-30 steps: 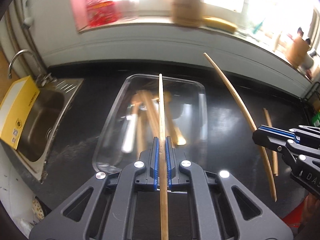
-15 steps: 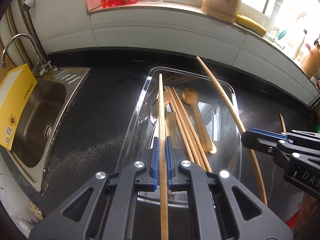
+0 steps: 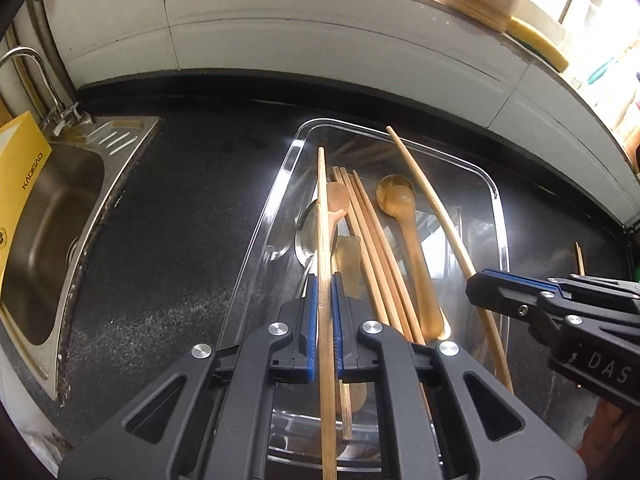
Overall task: Organize utensils
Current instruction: 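Open both tools to drop the chopsticks into the tray, then move both open tools back over the last two chopsticks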
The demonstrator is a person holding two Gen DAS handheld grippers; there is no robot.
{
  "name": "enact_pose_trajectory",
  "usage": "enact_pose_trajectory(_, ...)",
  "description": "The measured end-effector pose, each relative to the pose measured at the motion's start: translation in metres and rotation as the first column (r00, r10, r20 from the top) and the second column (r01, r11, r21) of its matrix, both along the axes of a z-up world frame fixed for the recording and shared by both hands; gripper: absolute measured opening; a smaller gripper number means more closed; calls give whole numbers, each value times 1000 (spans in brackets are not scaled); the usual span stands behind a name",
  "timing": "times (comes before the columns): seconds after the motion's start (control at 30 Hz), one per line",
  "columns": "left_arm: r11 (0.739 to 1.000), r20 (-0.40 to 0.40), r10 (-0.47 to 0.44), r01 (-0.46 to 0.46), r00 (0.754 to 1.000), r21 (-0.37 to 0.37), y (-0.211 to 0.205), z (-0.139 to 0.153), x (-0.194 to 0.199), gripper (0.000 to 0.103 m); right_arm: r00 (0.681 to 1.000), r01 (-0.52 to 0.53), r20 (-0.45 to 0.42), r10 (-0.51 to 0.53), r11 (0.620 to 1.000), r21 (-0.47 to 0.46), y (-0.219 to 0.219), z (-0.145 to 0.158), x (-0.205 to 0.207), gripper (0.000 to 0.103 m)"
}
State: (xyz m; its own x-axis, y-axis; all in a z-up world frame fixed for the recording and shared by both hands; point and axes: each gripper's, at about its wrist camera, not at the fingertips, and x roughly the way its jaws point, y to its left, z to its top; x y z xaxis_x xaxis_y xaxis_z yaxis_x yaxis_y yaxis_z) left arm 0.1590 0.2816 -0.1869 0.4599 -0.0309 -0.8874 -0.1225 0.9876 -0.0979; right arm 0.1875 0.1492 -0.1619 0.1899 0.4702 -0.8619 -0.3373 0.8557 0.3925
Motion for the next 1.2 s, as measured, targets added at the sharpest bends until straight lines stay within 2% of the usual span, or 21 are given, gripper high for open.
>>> enact_pose_trajectory(0.33,1000,-40,-15,14,999,-16,-1,-16,15,7,1000,13,-27,-13,1000,3,-3,-11,16,8)
enact_pose_trajectory(0.4,1000,-60,-14,14,998,-5,0,-18,17,15,998,42,-51,-40,999,28,-12,-11,23,9)
enact_pose_trajectory(0.43,1000,-60,-11,10,998,-10,2,-17,17,35,997,61,-45,-59,998,35,-18,-8,26,21)
enact_pose_trajectory(0.47,1000,-44,0,-1,999,-12,4,-13,15,68,997,79,-27,-77,995,57,-27,-1,28,32)
enact_pose_trajectory(0.5,1000,-16,15,-15,1000,-5,8,-7,13,79,996,88,-16,-88,994,61,-32,3,29,67)
enact_pose_trajectory(0.53,1000,11,16,-16,1000,-6,9,-1,10,84,993,113,14,-115,991,73,-41,12,30,74)
enact_pose_trajectory(0.63,1000,41,5,-5,999,2,10,14,5,84,991,125,36,-129,987,101,-52,25,31,74)
enact_pose_trajectory(0.8,998,71,38,-34,997,-55,18,30,-6,88,991,117,51,-124,986,121,-60,40,23,74)
enact_pose_trajectory(0.97,996,115,73,-65,991,-67,26,52,-24,90,988,124,73,-135,982,139,-75,56,4,75)
enact_pose_trajectory(1.13,991,153,129,-121,980,-61,31,74,-46,92,980,152,104,-168,977,147,-105,66,-23,78)
enact_pose_trajectory(1.2,993,168,119,-114,979,-43,22,81,-54,92,974,178,116,-194,974,137,-125,68,-36,78)
